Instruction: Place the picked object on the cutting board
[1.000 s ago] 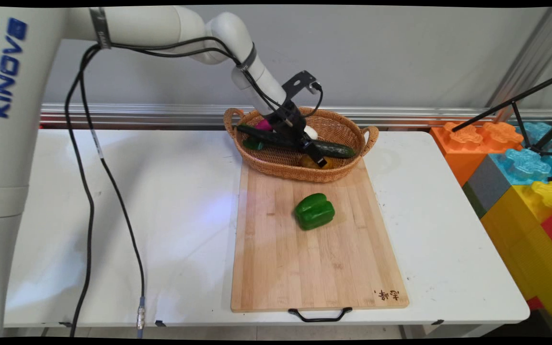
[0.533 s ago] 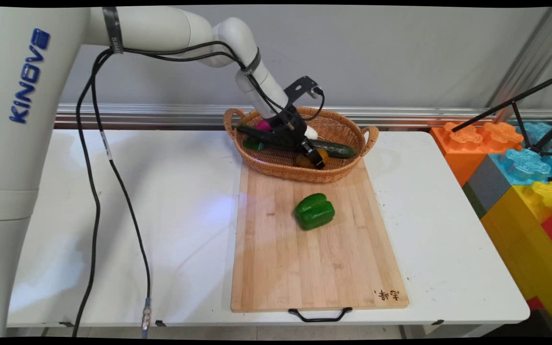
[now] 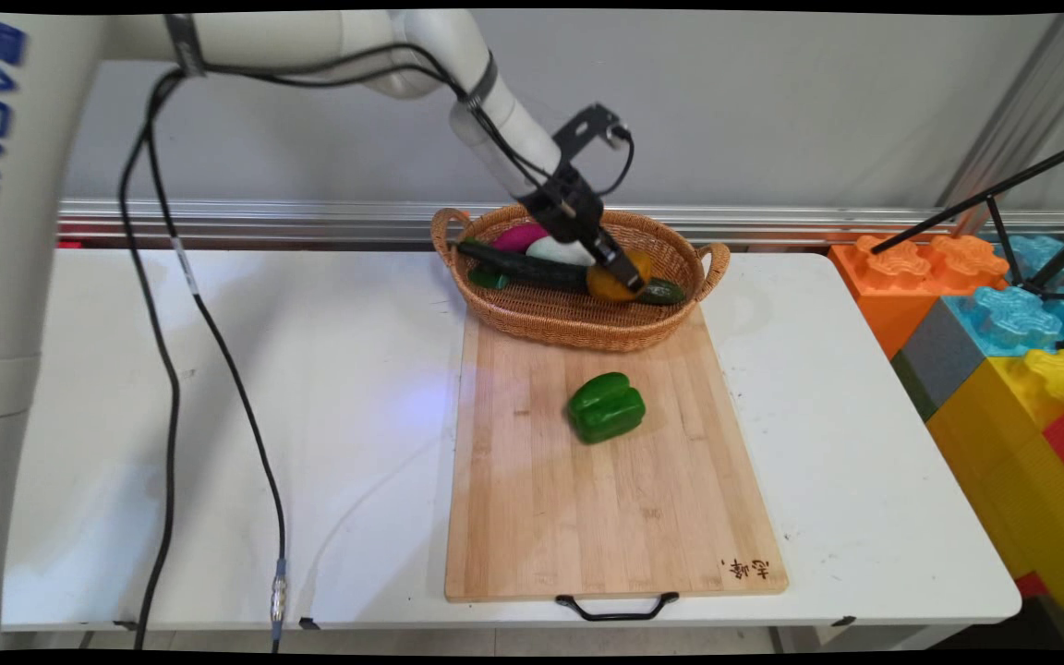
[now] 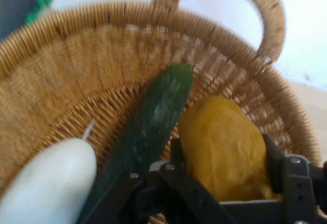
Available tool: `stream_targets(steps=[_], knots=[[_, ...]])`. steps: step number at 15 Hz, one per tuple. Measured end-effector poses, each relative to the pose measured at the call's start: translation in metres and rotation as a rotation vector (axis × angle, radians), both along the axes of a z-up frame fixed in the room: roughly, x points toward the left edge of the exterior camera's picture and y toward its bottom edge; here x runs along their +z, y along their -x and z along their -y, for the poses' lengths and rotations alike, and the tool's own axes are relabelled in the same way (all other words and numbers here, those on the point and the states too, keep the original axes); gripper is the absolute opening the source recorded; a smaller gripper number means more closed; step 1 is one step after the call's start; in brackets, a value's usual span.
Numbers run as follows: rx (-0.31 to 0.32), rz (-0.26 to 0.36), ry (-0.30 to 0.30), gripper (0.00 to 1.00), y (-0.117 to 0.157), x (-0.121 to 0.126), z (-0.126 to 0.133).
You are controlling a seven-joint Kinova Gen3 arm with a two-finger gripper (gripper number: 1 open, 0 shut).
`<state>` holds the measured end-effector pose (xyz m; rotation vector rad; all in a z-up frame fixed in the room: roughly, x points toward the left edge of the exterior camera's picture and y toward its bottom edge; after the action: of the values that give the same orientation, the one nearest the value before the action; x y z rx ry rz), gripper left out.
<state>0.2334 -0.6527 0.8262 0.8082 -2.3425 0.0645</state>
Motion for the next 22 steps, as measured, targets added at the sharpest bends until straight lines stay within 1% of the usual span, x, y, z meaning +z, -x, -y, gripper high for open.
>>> stream_targets(steps=[2, 4, 7, 8, 10, 14, 15, 17, 18, 22], knots=[[-0.007, 0.008, 0.047, 0.0, -0.002, 0.024, -0.01], [-0.008, 0.014, 0.077, 0.0, -0.003, 0.049, -0.026], [-0.013, 0.009, 0.077, 0.0, 0.001, 0.076, -0.059], [-0.015, 0.007, 0.073, 0.0, 0.003, 0.08, -0.066], [-0.027, 0.0, 0.047, 0.0, 0.011, 0.09, -0.099], [-0.05, 0.008, 0.01, 0.0, 0.027, 0.093, -0.151], [-0.055, 0.014, 0.004, 0.0, 0.029, 0.092, -0.159], [-0.067, 0.033, -0.001, 0.0, 0.03, 0.089, -0.172], [-0.078, 0.056, -0.002, 0.0, 0.028, 0.085, -0.18], [-0.083, 0.13, 0.005, 0.0, 0.011, 0.068, -0.193]])
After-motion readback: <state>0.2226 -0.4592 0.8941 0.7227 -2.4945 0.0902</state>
